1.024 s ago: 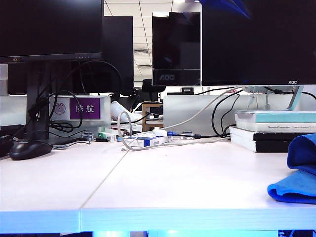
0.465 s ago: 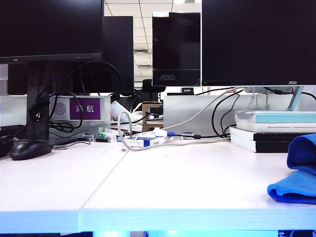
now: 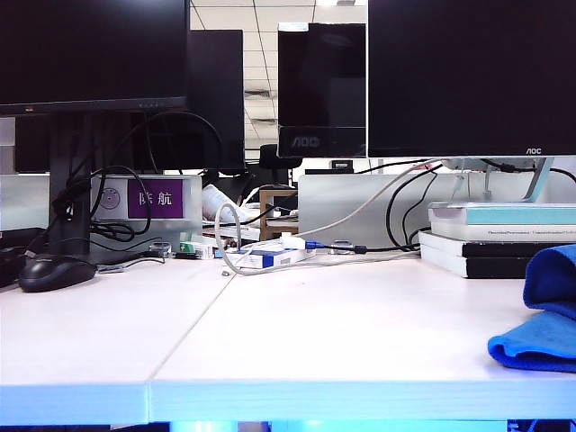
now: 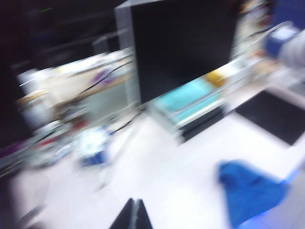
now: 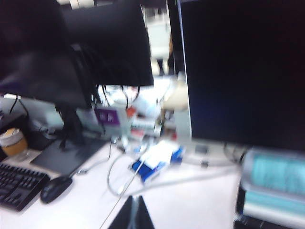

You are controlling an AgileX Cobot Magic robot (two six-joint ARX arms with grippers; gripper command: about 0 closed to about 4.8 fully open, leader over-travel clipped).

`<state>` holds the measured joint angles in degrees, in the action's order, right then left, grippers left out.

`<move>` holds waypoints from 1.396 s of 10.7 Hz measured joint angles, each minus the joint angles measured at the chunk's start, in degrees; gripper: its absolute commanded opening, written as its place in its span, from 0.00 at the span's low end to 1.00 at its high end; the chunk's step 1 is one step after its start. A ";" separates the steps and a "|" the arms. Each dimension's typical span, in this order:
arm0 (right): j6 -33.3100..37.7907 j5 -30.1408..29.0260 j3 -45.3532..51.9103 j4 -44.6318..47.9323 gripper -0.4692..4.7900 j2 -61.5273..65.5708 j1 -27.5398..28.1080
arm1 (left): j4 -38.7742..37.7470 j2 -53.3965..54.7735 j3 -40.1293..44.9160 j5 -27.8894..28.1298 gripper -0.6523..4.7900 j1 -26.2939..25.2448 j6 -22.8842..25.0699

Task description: Wipe the table from left to right using the rag.

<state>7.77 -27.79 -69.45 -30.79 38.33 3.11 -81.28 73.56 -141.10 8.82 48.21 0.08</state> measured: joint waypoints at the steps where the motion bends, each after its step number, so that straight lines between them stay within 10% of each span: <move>1: -0.37 1.05 1.81 0.20 0.08 -3.08 -0.02 | -0.61 -4.42 2.05 1.20 0.11 0.00 0.20; 5: -0.50 12.00 35.06 5.01 0.10 -25.46 -0.04 | -0.52 -25.68 18.53 1.90 0.11 0.00 -1.14; 9: -0.35 19.21 47.43 4.83 0.11 -35.19 -0.04 | 2.45 -35.69 43.01 0.63 0.11 0.00 -1.11; 10: -0.35 19.12 48.70 4.52 0.11 -35.85 -0.04 | 12.41 -39.58 55.15 -2.67 0.11 0.00 -1.09; 11: -0.35 18.73 49.33 2.82 0.11 -36.33 -0.04 | 56.28 -44.92 97.26 -9.70 0.11 0.00 -1.97; 12: -0.35 18.73 49.33 2.84 0.11 -36.33 -0.04 | 77.11 -43.63 113.87 -8.94 0.11 0.00 -3.32; 15: -0.35 18.80 49.33 2.82 0.11 -36.33 -0.09 | 92.83 -49.33 131.58 1.25 0.11 -1.44 -3.41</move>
<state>7.42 -8.99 -20.12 -27.97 2.00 3.03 11.55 24.23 -9.52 10.07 46.76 -3.33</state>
